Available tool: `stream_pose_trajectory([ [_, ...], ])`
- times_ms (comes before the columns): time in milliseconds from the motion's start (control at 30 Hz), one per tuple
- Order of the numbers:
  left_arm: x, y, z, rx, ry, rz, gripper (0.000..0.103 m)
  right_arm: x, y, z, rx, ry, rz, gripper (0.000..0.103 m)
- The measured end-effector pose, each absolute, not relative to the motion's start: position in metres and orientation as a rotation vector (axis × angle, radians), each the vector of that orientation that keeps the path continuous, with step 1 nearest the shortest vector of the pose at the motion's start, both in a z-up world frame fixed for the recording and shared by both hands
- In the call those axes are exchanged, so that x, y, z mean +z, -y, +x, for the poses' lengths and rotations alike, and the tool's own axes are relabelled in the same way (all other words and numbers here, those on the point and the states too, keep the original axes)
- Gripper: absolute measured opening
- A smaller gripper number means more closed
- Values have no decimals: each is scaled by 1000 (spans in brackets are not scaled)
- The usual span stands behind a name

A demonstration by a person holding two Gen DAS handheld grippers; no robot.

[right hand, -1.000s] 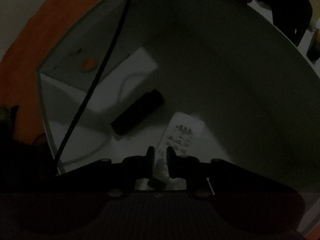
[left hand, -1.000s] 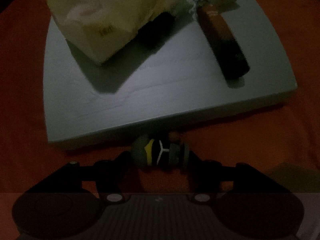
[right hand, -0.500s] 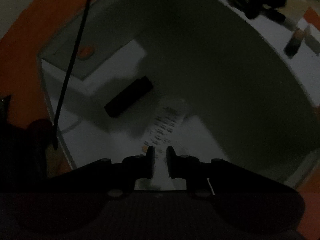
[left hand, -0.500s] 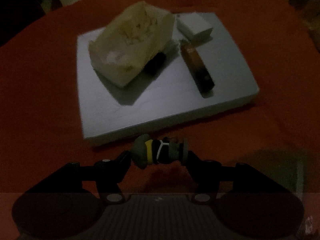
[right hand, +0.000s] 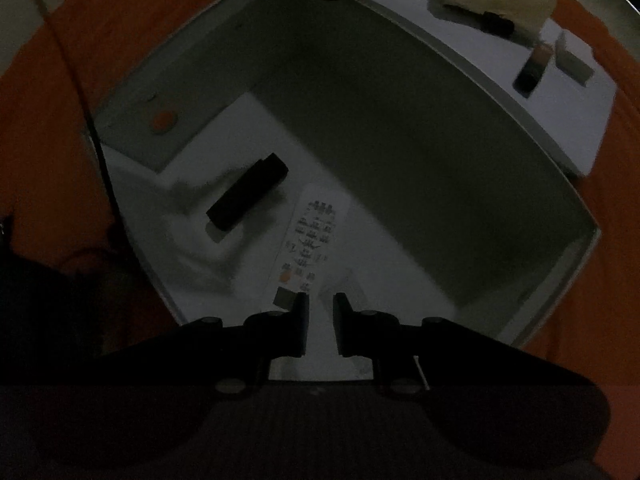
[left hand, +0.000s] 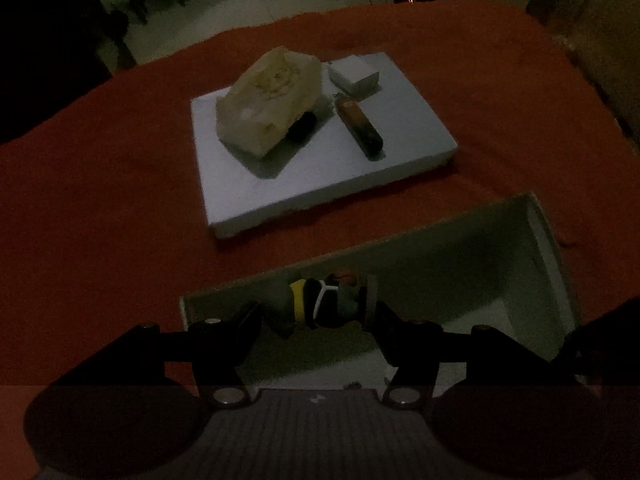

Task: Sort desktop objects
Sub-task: 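Carry the yellow-and-black figurine into the white box and open the left tool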

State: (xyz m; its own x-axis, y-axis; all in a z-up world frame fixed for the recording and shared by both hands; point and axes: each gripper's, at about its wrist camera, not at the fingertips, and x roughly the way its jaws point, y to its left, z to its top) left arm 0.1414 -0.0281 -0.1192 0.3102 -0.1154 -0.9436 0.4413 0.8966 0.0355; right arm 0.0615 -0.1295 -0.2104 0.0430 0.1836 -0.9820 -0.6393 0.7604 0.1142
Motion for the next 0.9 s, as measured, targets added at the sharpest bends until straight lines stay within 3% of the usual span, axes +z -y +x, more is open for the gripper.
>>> stream_pose_trajectory([
  [233,-131,20,91,-320,-1205,230,55,-198,147,59,545,-1394,-281,17],
  [467,-185,26,65,-257,-1244,232,55,-192,167,62,451,-1355,-206,23],
  [700,-242,45,74,-192,-1256,217,55,-198,170,61,446,-1327,-200,24],
  [900,-261,50,84,-150,-1234,193,55,-205,166,55,476,-1336,-209,25],
])
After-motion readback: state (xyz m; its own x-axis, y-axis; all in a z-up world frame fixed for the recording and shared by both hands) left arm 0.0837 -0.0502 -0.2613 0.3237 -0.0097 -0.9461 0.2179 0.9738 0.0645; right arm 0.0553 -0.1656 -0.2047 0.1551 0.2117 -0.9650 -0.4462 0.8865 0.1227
